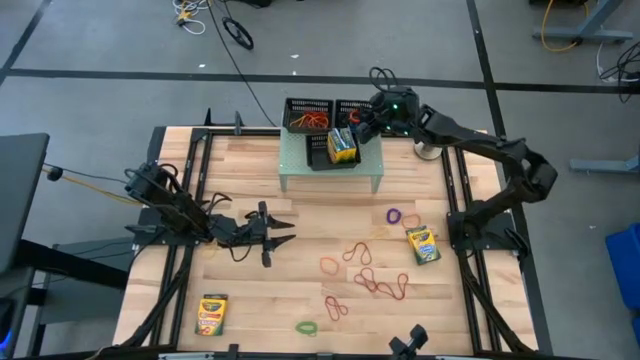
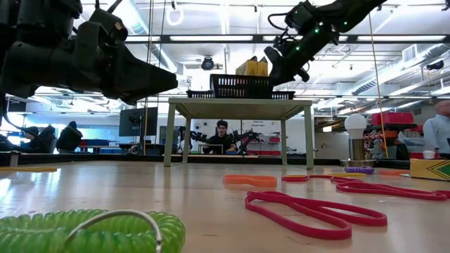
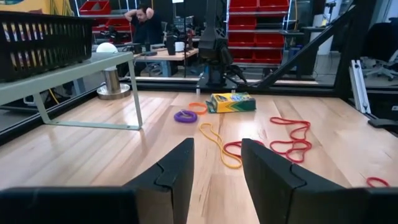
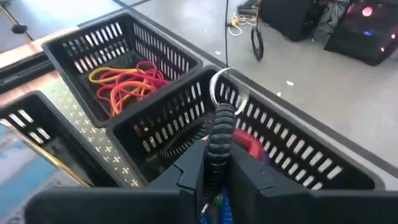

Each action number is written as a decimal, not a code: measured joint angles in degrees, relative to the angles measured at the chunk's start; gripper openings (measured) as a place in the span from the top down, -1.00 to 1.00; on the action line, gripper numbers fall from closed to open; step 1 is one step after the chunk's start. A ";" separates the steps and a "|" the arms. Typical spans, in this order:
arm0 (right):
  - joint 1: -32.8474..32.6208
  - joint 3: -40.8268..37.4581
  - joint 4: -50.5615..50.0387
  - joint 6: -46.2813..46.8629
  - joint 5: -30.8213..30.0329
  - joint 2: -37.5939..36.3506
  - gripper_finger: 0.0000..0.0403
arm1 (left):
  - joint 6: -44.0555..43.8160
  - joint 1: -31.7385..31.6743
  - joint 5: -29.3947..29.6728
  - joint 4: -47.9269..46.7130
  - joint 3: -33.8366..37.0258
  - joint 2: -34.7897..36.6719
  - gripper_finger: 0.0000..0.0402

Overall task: Pick & Place Office Desk Supplies
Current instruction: Put the black spiral keychain the top right black bin, then put the red rubberband into the top left black bin

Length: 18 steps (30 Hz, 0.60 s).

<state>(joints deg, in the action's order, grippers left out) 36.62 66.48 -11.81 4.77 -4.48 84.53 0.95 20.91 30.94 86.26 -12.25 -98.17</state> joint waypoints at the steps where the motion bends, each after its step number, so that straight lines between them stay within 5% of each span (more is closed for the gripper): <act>1: 0.00 -0.07 0.06 0.31 -0.56 0.00 0.66 | 0.00 0.00 0.00 0.00 0.00 0.00 0.30; 12: -0.53 0.21 -2.12 -0.26 -12.14 -0.81 0.16 | -0.98 0.00 0.06 -0.08 0.00 0.00 0.30; 18: -4.79 2.30 -8.44 -2.53 -13.33 -8.77 0.22 | -1.55 0.09 0.04 -2.58 0.00 -0.02 0.30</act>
<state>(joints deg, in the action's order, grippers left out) 31.83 68.78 -20.25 2.24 -17.81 75.76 -0.60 20.99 30.98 83.68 -12.25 -98.19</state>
